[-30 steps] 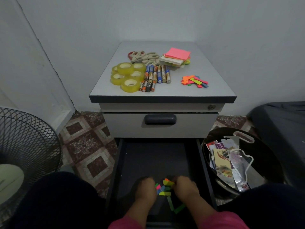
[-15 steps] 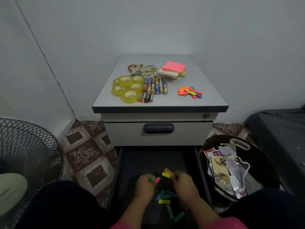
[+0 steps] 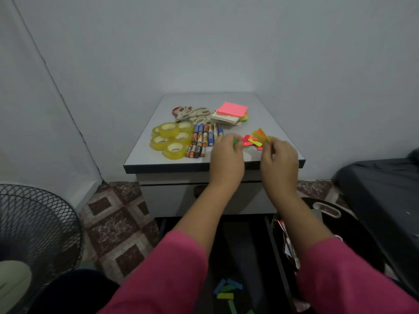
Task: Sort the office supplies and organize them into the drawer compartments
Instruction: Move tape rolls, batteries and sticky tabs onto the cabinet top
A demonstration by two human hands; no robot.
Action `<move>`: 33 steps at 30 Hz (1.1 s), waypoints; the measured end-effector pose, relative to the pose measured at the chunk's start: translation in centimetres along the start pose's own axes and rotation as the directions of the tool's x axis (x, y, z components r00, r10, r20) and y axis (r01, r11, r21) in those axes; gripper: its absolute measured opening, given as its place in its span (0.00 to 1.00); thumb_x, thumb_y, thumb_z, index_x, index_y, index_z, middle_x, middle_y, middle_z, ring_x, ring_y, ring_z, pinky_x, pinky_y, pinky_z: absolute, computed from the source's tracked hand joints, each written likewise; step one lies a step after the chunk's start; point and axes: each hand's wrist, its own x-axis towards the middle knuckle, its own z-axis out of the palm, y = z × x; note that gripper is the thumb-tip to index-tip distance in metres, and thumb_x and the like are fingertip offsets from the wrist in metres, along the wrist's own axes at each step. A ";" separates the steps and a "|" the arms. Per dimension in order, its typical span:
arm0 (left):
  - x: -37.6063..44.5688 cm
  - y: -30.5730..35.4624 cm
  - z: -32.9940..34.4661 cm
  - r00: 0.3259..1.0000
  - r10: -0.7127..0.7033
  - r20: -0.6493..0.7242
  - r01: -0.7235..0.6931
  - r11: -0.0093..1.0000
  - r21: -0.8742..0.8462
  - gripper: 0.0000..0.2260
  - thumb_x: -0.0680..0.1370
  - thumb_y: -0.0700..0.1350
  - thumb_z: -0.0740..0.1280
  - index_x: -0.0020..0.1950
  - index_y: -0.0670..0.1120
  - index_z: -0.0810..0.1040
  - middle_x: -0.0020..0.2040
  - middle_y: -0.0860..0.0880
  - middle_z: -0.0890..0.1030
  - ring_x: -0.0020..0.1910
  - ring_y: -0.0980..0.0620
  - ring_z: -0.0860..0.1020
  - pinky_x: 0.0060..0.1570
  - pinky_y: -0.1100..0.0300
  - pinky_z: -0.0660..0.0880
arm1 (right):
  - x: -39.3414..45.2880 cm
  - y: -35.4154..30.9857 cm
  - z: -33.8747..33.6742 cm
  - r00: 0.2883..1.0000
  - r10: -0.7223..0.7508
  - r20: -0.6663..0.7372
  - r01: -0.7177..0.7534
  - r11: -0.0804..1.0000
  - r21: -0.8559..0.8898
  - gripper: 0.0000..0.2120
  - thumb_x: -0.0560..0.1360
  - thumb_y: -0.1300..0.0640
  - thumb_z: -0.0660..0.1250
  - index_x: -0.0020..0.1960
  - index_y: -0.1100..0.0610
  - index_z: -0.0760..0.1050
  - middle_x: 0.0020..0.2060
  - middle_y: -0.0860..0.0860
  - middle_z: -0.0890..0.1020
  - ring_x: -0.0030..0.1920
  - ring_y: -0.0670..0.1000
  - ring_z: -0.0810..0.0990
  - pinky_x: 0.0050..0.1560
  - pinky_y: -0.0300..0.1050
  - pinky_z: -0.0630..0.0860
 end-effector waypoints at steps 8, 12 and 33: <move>4.2 -0.7 3.1 0.994 -0.006 0.105 -0.014 0.981 0.194 0.13 0.81 0.38 0.58 0.64 0.40 0.74 0.61 0.43 0.72 0.59 0.47 0.72 0.56 0.57 0.70 | 4.6 1.1 1.6 0.972 0.001 0.235 0.051 0.975 -0.217 0.16 0.81 0.60 0.55 0.64 0.59 0.75 0.55 0.58 0.78 0.58 0.59 0.71 0.54 0.50 0.66; 4.0 -0.9 3.1 0.989 -0.010 0.148 -0.025 0.973 0.230 0.16 0.82 0.42 0.58 0.69 0.42 0.70 0.66 0.45 0.74 0.67 0.46 0.66 0.64 0.53 0.66 | 4.6 1.8 1.8 0.966 0.013 0.258 0.037 0.981 -0.190 0.18 0.79 0.60 0.57 0.69 0.58 0.71 0.61 0.56 0.76 0.64 0.58 0.69 0.62 0.52 0.66; -0.4 -2.9 1.0 0.916 0.396 -0.064 -0.397 0.917 -0.017 0.08 0.79 0.37 0.61 0.52 0.40 0.79 0.48 0.46 0.80 0.50 0.50 0.75 0.50 0.60 0.72 | -2.4 1.9 0.4 0.960 -0.280 -0.028 0.281 0.958 0.062 0.12 0.73 0.62 0.58 0.50 0.60 0.78 0.45 0.55 0.78 0.49 0.52 0.72 0.49 0.36 0.63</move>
